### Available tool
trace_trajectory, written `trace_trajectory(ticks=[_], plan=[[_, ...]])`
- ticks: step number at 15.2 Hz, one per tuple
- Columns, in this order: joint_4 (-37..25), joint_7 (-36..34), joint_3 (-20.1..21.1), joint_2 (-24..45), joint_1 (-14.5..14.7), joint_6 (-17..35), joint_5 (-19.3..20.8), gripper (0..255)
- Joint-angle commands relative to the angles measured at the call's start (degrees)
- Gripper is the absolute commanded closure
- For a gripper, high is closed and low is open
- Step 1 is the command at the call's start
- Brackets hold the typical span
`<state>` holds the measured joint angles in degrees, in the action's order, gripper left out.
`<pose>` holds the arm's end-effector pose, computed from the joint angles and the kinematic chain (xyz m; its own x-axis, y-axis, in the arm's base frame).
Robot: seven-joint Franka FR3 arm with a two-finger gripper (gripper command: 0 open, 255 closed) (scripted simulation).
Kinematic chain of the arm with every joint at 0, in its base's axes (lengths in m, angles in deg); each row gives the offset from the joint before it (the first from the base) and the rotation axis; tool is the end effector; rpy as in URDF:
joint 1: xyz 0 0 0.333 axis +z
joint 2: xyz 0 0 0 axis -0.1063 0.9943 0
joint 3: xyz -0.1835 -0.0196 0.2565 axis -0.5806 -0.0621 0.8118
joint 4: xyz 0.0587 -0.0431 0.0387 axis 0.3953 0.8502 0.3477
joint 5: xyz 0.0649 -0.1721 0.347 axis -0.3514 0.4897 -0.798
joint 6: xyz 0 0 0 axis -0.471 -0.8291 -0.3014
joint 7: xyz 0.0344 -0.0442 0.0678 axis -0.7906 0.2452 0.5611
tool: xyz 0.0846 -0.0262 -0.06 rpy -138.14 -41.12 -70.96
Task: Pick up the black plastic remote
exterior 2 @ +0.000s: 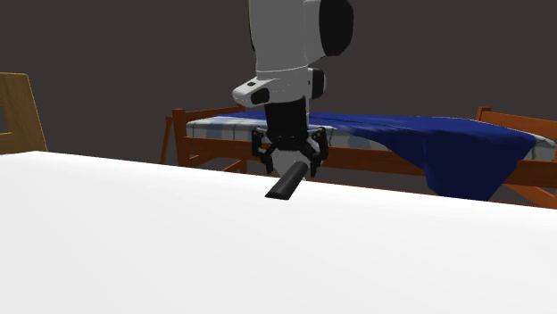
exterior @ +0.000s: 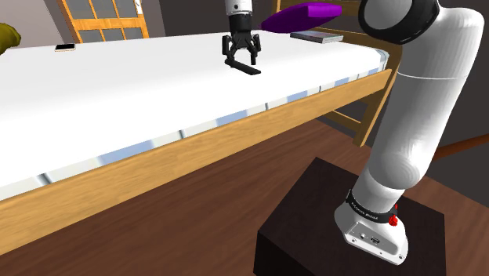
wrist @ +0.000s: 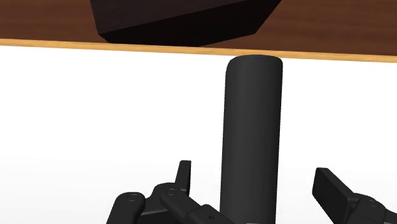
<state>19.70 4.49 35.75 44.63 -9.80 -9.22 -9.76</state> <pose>0.5768 -0.0349 0.5900 0.9396 -0.2583 -0.2246 -0.2721 -0.9617 -0.0324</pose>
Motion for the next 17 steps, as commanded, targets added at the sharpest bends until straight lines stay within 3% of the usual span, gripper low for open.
trace_trajectory(ticks=[1,10,17], plan=[[0.28,-0.01,0.01,-0.03,0.02,0.28,0.00,255],[0.34,-0.02,-0.01,-0.08,0.05,0.29,0.00,255],[-8.12,-0.44,-0.02,2.05,-0.05,-6.03,-0.15,255]])
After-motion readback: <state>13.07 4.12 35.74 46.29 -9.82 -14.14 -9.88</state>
